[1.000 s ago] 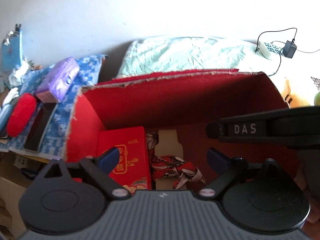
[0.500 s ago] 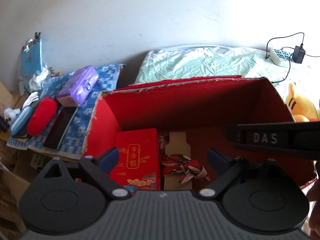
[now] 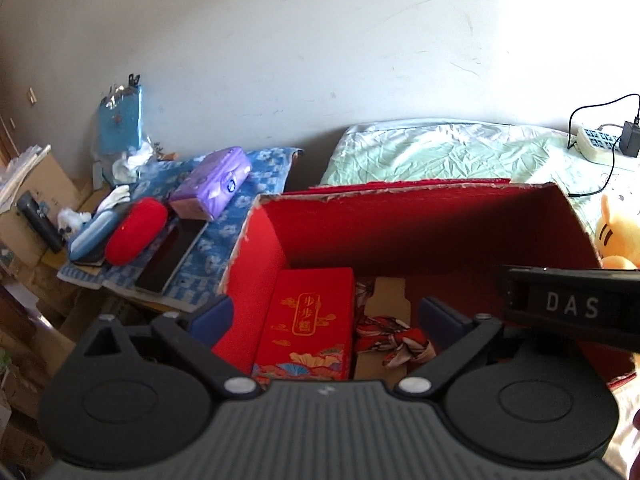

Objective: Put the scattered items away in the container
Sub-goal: 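Withdraw the right tool up out of the red box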

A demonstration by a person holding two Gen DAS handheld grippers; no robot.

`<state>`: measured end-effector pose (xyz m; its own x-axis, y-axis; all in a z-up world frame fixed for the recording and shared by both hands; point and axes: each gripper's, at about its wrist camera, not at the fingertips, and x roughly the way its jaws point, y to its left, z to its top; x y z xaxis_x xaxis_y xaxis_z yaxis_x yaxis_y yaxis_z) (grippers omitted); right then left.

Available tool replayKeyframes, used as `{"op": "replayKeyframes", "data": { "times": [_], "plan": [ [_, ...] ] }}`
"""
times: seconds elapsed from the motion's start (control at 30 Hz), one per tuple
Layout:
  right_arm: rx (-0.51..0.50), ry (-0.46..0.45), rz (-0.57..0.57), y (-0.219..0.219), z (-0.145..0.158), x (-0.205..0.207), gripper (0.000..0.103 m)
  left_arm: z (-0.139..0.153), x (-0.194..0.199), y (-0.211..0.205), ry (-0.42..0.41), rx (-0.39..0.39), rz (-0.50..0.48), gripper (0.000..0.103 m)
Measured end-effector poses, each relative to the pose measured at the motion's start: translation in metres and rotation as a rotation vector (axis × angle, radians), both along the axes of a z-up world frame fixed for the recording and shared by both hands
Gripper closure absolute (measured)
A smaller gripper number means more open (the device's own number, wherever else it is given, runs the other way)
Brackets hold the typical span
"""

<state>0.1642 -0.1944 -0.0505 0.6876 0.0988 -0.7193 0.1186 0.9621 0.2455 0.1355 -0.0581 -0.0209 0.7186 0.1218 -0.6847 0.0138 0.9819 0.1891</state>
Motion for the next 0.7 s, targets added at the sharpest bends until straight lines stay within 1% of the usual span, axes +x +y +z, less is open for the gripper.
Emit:
{"op": "replayKeyframes", "data": {
  "times": [0.07,0.27,0.4,0.5,0.63,0.7],
  "plan": [
    [-0.013,-0.011,-0.007,-0.003,0.002,-0.004,0.024,0.002,0.0,-0.002,0.007,0.001,0.012,0.003],
    [-0.019,-0.08,-0.025,-0.017,0.014,-0.02,0.02,0.008,-0.005,-0.009,-0.002,0.014,0.032,0.003],
    [-0.027,-0.093,0.006,-0.021,0.019,-0.029,0.02,0.007,-0.006,-0.012,0.023,0.016,0.041,0.003],
    [-0.005,-0.093,0.028,-0.024,0.023,-0.037,0.02,0.008,-0.01,-0.012,0.034,0.022,0.054,0.003],
    [-0.017,-0.144,0.03,-0.024,0.03,-0.052,0.02,0.013,-0.019,-0.01,0.02,0.034,0.08,0.003],
    [-0.014,-0.162,0.033,-0.024,0.033,-0.058,0.018,0.017,-0.027,-0.005,0.015,0.014,0.083,0.003]
  ]
}}
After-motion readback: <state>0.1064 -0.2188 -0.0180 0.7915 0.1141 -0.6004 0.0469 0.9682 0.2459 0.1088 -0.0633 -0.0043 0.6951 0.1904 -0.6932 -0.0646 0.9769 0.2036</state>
